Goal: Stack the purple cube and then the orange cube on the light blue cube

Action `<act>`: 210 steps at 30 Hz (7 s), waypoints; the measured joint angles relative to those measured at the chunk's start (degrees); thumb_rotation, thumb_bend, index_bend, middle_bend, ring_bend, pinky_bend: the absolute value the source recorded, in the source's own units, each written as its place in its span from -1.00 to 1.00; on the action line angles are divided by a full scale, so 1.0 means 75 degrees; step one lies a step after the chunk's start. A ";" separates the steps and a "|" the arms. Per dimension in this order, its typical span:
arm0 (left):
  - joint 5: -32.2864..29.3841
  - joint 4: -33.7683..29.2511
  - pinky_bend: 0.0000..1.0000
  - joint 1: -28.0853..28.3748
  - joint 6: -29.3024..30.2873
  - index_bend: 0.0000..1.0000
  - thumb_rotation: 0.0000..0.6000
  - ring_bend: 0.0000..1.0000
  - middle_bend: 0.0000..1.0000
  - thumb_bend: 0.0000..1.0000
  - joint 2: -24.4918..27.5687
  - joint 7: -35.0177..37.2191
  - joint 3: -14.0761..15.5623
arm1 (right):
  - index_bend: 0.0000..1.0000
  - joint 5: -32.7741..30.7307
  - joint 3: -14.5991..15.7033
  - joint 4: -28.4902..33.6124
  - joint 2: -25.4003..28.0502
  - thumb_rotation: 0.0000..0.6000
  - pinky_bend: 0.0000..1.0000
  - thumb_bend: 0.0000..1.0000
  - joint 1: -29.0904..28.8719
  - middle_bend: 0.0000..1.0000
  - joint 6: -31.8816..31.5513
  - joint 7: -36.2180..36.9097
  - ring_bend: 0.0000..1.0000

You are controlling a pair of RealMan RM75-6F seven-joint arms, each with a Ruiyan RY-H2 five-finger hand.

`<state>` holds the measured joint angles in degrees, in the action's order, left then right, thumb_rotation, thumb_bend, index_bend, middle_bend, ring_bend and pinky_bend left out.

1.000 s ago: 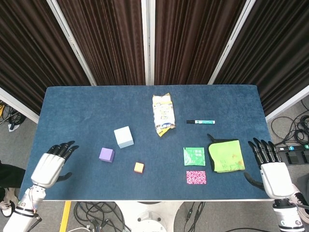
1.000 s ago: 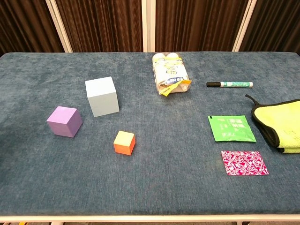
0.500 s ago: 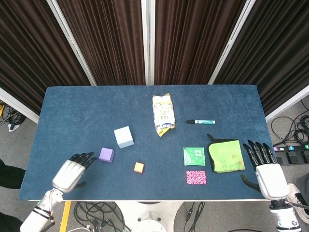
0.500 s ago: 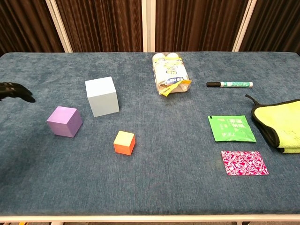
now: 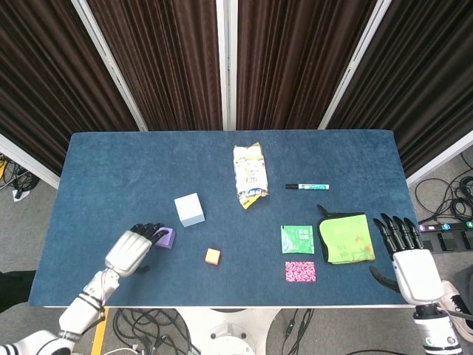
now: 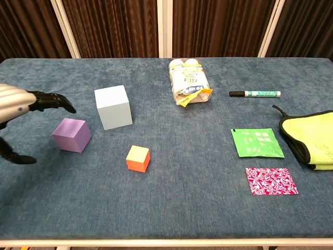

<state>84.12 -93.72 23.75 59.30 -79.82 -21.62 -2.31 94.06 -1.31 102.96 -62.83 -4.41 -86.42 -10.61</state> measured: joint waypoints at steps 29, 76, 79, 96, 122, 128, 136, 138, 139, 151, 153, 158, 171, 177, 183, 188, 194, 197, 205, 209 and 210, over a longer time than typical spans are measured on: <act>-0.0942 0.1364 -0.46 0.0820 -0.0527 -0.40 1.00 -0.52 -0.07 -0.52 -0.0939 0.0447 -0.0203 | -0.96 -0.0170 -0.0070 0.0005 -0.0029 1.00 -1.00 -0.76 -0.0035 -0.92 0.0059 -0.0053 -1.00; -0.5589 -0.1703 -0.40 0.2384 0.0725 -0.24 1.00 -0.41 0.14 -0.40 -0.0004 -0.3051 -0.1915 | -0.96 -0.0266 -0.0111 -0.0001 0.0034 1.00 -1.00 -0.76 -0.0031 -0.92 0.0026 0.0089 -1.00; -0.6362 -0.1757 -0.40 0.2714 0.1103 -0.24 1.00 -0.41 0.14 -0.40 -0.0332 -0.3455 -0.2072 | -0.96 -0.0299 -0.0118 0.0012 0.0053 1.00 -1.00 -0.76 -0.0045 -0.92 0.0064 0.0104 -1.00; -0.7891 -0.1296 -0.42 0.3814 0.2398 -0.23 1.00 -0.41 0.14 -0.40 -0.1536 -0.4334 -0.2372 | -0.96 -0.0386 -0.0161 -0.0021 0.0085 1.00 -1.00 -0.76 -0.0048 -0.92 0.0055 0.0216 -1.00; -0.8538 -0.0565 -0.43 0.4163 0.1960 -0.23 1.00 -0.41 0.14 -0.39 -0.1828 -0.4004 -0.2400 | -0.96 -0.0584 -0.0243 0.0027 0.0077 1.00 -1.00 -0.74 -0.0077 -0.92 0.0099 0.0090 -1.00; -0.8666 -0.0562 -0.43 0.4181 0.1943 -0.23 1.00 -0.41 0.14 -0.39 -0.1807 -0.3905 -0.2435 | -0.95 -0.0580 -0.0233 0.0012 0.0055 1.00 -1.00 -0.74 -0.0078 -0.92 0.0104 0.0060 -1.00; -0.8784 -0.0569 -0.43 0.4311 0.1927 -0.23 1.00 -0.41 0.14 -0.39 -0.1859 -0.3903 -0.2483 | -0.96 -0.0591 -0.0235 0.0019 0.0065 1.00 -1.00 -0.74 -0.0073 -0.92 0.0095 0.0069 -1.00; -0.8823 -0.0499 -0.43 0.4342 0.1908 -0.23 1.00 -0.41 0.14 -0.39 -0.1880 -0.3911 -0.2496 | -0.96 -0.0573 -0.0233 0.0011 0.0059 1.00 -1.00 -0.74 -0.0063 -0.92 0.0065 0.0056 -1.00; -0.8860 -0.0434 -0.43 0.4363 0.1892 -0.23 1.00 -0.41 0.14 -0.39 -0.1898 -0.3912 -0.2506 | -0.96 -0.0565 -0.0233 0.0011 0.0057 1.00 -1.00 -0.74 -0.0059 -0.92 0.0052 0.0053 -1.00; -0.9006 -0.0249 -0.43 0.4371 0.1675 -0.27 1.00 -0.41 0.04 -0.42 -0.1910 -0.3798 -0.2390 | -0.95 -0.0584 -0.0225 -0.0017 0.0011 1.00 -1.00 -0.74 -0.0063 -0.92 0.0081 0.0000 -1.00; -0.9018 -0.0300 -0.43 0.4347 0.1600 -0.34 1.00 -0.41 -0.10 -0.48 -0.1875 -0.3724 -0.2397 | -0.96 -0.0592 -0.0227 -0.0019 0.0008 1.00 -1.00 -0.74 -0.0065 -0.92 0.0085 0.0004 -1.00; -0.9011 -0.0546 -0.46 0.4273 0.1360 -0.57 1.00 -0.53 -0.43 -0.59 -0.1630 -0.3488 -0.2427 | -0.96 -0.0610 -0.0238 -0.0006 0.0033 1.00 -1.00 -0.74 -0.0076 -0.92 0.0103 0.0049 -1.00; -0.7405 -0.1461 -0.48 0.3664 0.2332 -0.57 1.00 -0.60 -0.49 -0.63 -0.0951 -0.2632 -0.2238 | -0.96 -0.0659 -0.0258 0.0029 0.0098 1.00 -1.00 -0.74 -0.0102 -0.92 0.0153 0.0128 -1.00; -0.5355 -0.2406 -0.29 0.2784 0.3061 -0.32 1.00 -0.42 -0.19 -0.63 -0.0181 -0.1864 -0.1552 | -0.96 -0.0633 -0.0248 0.0040 0.0076 1.00 -1.00 -0.74 -0.0097 -0.92 0.0132 0.0068 -1.00; -0.3021 -0.2723 -0.22 0.1663 0.3395 -0.20 1.00 -0.35 -0.10 -0.63 0.0731 -0.0724 -0.0119 | -0.95 -0.0662 -0.0239 0.0031 0.0044 1.00 -1.00 -0.74 -0.0117 -0.92 0.0192 0.0008 -1.00; -0.1119 -0.2005 -0.21 0.1108 0.3131 -0.19 1.00 -0.35 -0.09 -0.63 0.1288 0.0768 0.0950 | -0.96 -0.0680 -0.0227 0.0009 -0.0021 1.00 -1.00 -0.74 -0.0131 -0.92 0.0230 -0.0105 -1.00; 0.0992 -0.0607 -0.01 0.0963 0.2584 -0.09 1.00 -0.21 0.04 -0.61 0.1596 0.2574 0.1813 | -0.95 -0.0749 -0.0229 -0.0009 -0.0074 1.00 -1.00 -0.74 -0.0160 -0.92 0.0309 -0.0188 -1.00; 0.2010 0.0137 0.01 0.0943 0.2443 -0.05 1.00 -0.18 0.07 -0.60 0.1517 0.2842 0.2129 | -0.95 -0.0737 -0.0197 -0.0005 -0.0045 1.00 -1.00 -0.74 -0.0174 -0.92 0.0356 -0.0210 -1.00; 0.2922 0.0971 0.01 0.1009 0.1976 -0.05 1.00 -0.18 0.07 -0.57 0.0552 0.2804 0.2145 | -0.95 -0.0735 -0.0202 -0.0032 -0.0055 1.00 -1.00 -0.74 -0.0162 -0.92 0.0316 -0.0167 -1.00; 0.3162 0.1257 0.01 0.1179 0.1803 -0.07 1.00 -0.18 0.07 -0.54 0.0064 0.2538 0.1889 | -0.95 -0.0678 -0.0185 -0.0037 -0.0059 1.00 -1.00 -0.74 -0.0149 -0.92 0.0276 -0.0152 -1.00; 0.3170 0.1361 0.02 0.1217 0.1734 -0.07 1.00 -0.18 0.07 -0.53 -0.0055 0.2510 0.1823 | -0.95 -0.0651 -0.0179 -0.0040 -0.0059 1.00 -1.00 -0.74 -0.0138 -0.92 0.0244 -0.0144 -1.00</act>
<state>107.90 -83.51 32.88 72.31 -80.23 -2.79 11.36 89.17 -2.65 102.66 -63.28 -5.45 -84.59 -11.69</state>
